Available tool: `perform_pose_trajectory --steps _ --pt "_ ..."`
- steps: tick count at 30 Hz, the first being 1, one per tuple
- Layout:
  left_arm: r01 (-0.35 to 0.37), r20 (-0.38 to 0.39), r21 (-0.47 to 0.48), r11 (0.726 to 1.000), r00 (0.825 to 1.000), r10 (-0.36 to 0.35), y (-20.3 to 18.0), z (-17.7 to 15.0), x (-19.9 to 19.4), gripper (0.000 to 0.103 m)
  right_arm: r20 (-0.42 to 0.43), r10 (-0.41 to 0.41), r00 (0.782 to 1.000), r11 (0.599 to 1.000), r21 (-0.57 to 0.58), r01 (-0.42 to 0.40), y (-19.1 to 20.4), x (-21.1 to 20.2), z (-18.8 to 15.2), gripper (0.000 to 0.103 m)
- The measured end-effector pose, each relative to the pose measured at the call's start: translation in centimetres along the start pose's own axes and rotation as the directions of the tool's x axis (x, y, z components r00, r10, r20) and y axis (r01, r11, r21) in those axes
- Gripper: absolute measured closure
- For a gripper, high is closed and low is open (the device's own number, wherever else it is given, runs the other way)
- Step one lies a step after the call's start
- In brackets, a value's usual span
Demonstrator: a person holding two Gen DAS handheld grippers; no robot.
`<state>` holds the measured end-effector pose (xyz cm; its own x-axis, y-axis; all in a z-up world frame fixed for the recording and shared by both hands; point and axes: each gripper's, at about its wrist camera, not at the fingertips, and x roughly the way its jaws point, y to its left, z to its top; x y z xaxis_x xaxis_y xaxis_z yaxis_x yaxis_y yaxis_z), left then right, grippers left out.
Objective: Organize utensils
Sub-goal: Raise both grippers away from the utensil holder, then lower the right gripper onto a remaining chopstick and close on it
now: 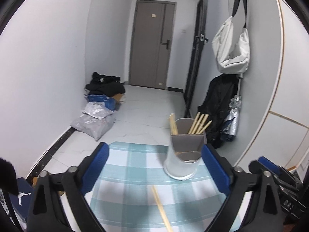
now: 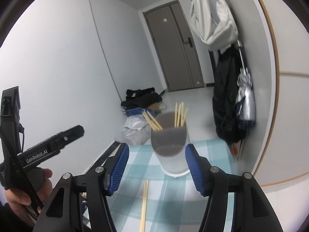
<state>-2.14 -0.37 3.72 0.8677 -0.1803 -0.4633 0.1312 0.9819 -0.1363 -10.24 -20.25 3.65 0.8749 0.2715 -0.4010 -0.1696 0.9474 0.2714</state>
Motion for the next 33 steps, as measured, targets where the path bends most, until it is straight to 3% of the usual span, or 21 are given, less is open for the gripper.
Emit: perform_pose_trajectory --steps 14,20,26,33 --pt "-0.042 -0.114 -0.077 0.996 0.993 0.033 3.3 -3.6 3.6 0.006 -0.138 -0.06 0.989 0.997 -0.066 0.051 0.0 5.6 -5.2 0.038" --pt "-0.042 -0.183 -0.138 0.989 0.983 0.017 5.0 -4.4 5.1 0.006 -0.227 -0.107 0.968 0.994 -0.057 0.096 -0.5 8.5 -6.7 0.038" --pt "-0.072 -0.213 -0.194 0.978 0.977 0.03 7.7 -3.9 6.0 0.006 -0.317 -0.123 0.94 0.992 -0.077 0.104 0.0 11.9 -7.1 0.038" --pt "-0.12 -0.257 -0.238 0.964 0.965 0.056 10.3 -4.3 6.4 0.006 -0.46 -0.145 0.876 0.988 -0.122 0.099 0.2 18.1 -8.1 0.038"
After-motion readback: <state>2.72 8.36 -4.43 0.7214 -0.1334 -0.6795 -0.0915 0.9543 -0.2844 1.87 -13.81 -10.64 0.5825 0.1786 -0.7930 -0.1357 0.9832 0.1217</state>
